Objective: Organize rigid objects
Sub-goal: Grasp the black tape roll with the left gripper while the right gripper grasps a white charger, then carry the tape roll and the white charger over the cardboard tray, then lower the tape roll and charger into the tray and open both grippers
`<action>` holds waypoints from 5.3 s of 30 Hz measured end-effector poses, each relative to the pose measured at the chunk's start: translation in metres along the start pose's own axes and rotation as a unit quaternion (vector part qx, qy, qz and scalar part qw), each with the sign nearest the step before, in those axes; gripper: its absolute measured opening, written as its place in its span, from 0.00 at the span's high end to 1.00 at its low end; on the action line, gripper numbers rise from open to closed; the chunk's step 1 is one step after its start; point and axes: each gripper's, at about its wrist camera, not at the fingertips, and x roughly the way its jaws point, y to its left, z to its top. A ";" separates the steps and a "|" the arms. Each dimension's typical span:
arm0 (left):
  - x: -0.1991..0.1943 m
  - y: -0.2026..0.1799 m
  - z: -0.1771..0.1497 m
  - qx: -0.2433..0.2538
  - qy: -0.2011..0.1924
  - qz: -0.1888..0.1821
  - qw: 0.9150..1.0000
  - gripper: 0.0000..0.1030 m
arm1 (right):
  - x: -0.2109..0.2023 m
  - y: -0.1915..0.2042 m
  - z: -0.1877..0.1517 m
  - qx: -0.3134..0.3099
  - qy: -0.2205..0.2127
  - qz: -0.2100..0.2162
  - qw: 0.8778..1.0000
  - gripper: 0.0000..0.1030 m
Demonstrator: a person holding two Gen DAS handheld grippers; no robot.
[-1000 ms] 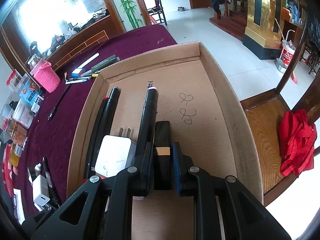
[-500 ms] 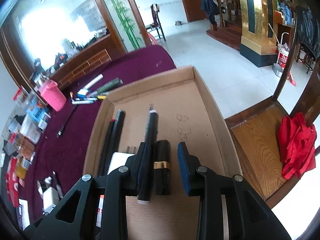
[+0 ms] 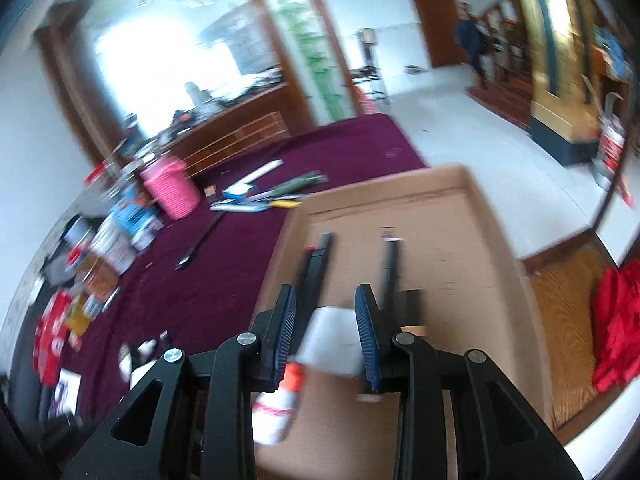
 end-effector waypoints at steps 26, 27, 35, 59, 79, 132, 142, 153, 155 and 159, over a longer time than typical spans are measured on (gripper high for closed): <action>0.062 0.171 -0.006 -0.152 0.073 0.099 0.981 0.35 | 0.029 0.083 -0.043 -0.124 0.059 0.069 0.988 0.74; 0.063 0.173 -0.008 -0.156 0.072 0.095 0.981 0.35 | 0.030 0.084 -0.045 -0.128 0.061 0.069 0.987 0.74; 0.039 0.192 -0.017 -0.165 0.047 0.065 0.983 0.43 | 0.042 0.122 -0.068 -0.193 0.108 0.119 0.968 0.71; 0.020 0.204 -0.011 -0.177 0.006 0.055 0.983 0.42 | 0.095 0.191 -0.106 -0.227 0.176 0.067 0.956 0.60; 0.017 0.173 -0.005 -0.147 -0.023 0.011 0.989 0.43 | 0.029 0.090 -0.030 -0.070 0.029 0.042 0.996 0.60; 0.118 -0.057 0.032 -0.004 0.120 -0.165 0.979 0.43 | 0.053 -0.027 0.032 0.020 0.129 -0.009 0.991 0.60; 0.118 -0.062 0.028 0.006 0.101 -0.160 0.982 0.43 | 0.086 -0.031 0.045 -0.009 0.166 -0.026 0.986 0.60; 0.104 -0.065 0.017 0.003 0.085 -0.159 0.984 0.43 | 0.113 -0.024 0.043 -0.043 0.184 -0.047 0.981 0.60; 0.101 -0.068 0.015 0.007 0.081 -0.155 0.985 0.43 | 0.112 -0.024 0.042 -0.046 0.182 -0.045 0.981 0.60; 0.099 -0.070 0.014 0.013 0.079 -0.150 0.985 0.43 | 0.113 -0.023 0.039 -0.049 0.189 -0.041 0.980 0.58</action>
